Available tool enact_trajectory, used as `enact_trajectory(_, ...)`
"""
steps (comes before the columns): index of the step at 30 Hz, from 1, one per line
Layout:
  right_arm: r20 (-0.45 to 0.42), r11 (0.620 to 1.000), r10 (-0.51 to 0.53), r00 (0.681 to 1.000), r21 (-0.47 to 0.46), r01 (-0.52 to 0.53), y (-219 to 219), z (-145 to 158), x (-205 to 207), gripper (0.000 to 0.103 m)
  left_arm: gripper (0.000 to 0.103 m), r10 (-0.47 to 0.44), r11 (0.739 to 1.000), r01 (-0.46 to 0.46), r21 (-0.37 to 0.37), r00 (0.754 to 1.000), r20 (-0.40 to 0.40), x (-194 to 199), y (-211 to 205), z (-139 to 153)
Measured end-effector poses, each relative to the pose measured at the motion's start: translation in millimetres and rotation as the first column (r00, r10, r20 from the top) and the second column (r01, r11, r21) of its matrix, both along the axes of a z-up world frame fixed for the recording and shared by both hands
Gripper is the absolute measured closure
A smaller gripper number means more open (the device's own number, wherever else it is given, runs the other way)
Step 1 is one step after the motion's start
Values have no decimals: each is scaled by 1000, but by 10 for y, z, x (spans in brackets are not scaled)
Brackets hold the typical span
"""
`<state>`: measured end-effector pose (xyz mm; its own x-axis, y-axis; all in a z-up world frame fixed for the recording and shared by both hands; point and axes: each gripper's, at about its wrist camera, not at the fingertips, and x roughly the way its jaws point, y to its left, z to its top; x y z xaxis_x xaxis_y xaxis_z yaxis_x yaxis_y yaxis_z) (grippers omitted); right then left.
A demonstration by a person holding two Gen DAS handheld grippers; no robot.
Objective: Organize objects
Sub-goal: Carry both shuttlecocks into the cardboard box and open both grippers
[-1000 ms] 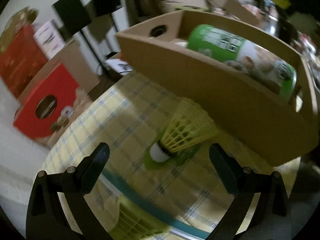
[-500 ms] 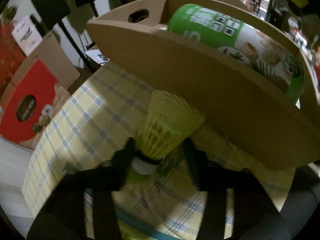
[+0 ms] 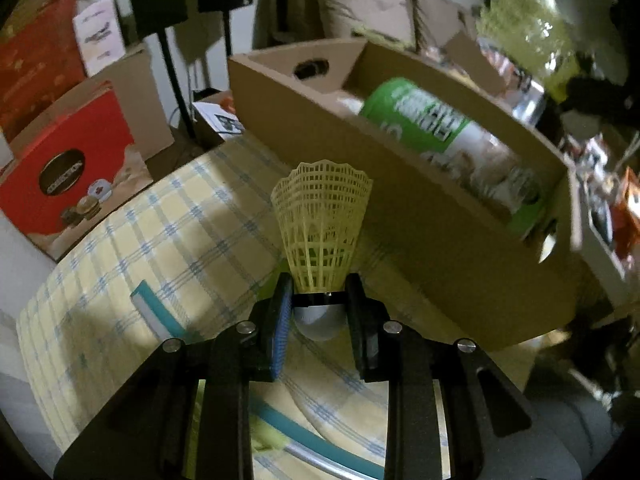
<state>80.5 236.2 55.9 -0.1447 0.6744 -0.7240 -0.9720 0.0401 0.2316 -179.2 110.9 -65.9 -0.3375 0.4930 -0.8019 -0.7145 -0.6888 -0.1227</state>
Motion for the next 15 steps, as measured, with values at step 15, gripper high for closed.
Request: enact_trajectory(15, 50, 995, -100, 994, -13, 101, -154, 64, 458, 78, 79, 91, 983, -95, 158, 995, 36, 199, 278, 775)
